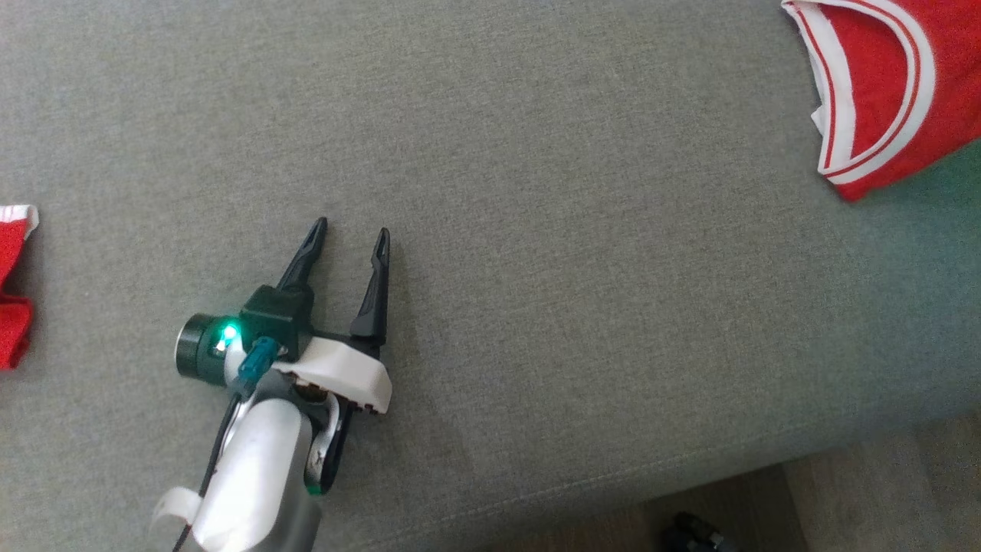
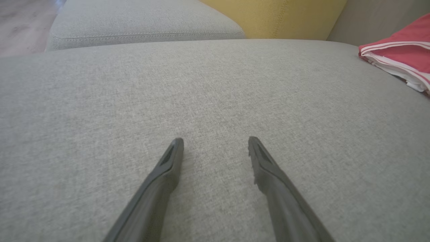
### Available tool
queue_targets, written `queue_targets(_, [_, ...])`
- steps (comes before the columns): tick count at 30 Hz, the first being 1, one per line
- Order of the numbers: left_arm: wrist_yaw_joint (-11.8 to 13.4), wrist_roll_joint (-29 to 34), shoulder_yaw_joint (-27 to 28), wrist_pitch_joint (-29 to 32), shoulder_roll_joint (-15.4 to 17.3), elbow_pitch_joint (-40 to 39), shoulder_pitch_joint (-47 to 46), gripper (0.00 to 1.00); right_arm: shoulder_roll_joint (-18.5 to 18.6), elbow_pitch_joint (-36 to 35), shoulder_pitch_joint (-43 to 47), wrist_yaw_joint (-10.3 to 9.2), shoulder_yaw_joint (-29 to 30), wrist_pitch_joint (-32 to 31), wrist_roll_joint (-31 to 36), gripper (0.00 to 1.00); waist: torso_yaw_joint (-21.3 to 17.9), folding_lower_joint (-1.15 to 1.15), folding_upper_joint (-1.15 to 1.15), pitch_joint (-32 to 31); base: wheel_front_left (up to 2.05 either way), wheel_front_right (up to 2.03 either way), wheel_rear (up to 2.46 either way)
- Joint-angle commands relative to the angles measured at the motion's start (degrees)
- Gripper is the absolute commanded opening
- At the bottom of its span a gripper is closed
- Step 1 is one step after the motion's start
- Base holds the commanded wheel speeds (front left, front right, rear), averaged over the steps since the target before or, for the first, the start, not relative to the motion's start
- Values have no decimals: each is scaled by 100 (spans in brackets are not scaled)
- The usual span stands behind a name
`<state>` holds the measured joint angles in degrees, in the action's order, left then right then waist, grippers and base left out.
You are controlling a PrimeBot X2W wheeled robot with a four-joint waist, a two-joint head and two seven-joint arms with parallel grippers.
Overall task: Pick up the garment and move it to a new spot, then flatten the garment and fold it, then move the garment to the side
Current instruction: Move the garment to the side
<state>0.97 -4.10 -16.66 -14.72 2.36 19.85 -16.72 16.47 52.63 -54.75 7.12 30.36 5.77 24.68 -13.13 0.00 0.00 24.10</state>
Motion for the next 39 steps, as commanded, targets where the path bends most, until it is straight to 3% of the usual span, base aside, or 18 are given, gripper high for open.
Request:
queue_targets(1, [18,40,202,-28,53,-72,-16,100,45,-212,-263,36,-69,141,105,32,6,0,0,-23,0,0,0])
queue_targets(2, [25,32,210,-28,53,-67,-9,100,3,-182,-270,36,-61,171,127,75,10,0,0,-44,0,0,0])
queue_targets(3, [28,24,214,-28,53,-62,1,100,-37,-164,-280,36,-48,219,135,100,14,0,0,-61,0,0,0])
queue_targets(12, [139,-146,223,-28,53,-21,126,100,-372,-96,-304,36,-585,816,101,100,162,0,0,-327,0,0,0])
queue_targets(16, [258,-209,297,-28,52,-15,231,100,-858,-397,-150,36,-1185,914,-415,100,310,0,0,-553,0,0,0])
queue_targets(21, [394,-286,368,-28,52,-15,339,100,-1157,-1222,602,36,-1957,920,-1249,100,544,0,0,-801,0,0,0])
queue_targets(27, [566,-388,424,-28,52,-63,472,100,-1292,-1795,1747,36,-2579,921,-1947,100,842,0,0,-1032,0,0,0])
queue_targets(39, [763,-392,824,-28,52,-150,792,100,-1357,-2297,3123,36,-2945,922,-2757,100,1155,0,0,-1522,0,0,0])
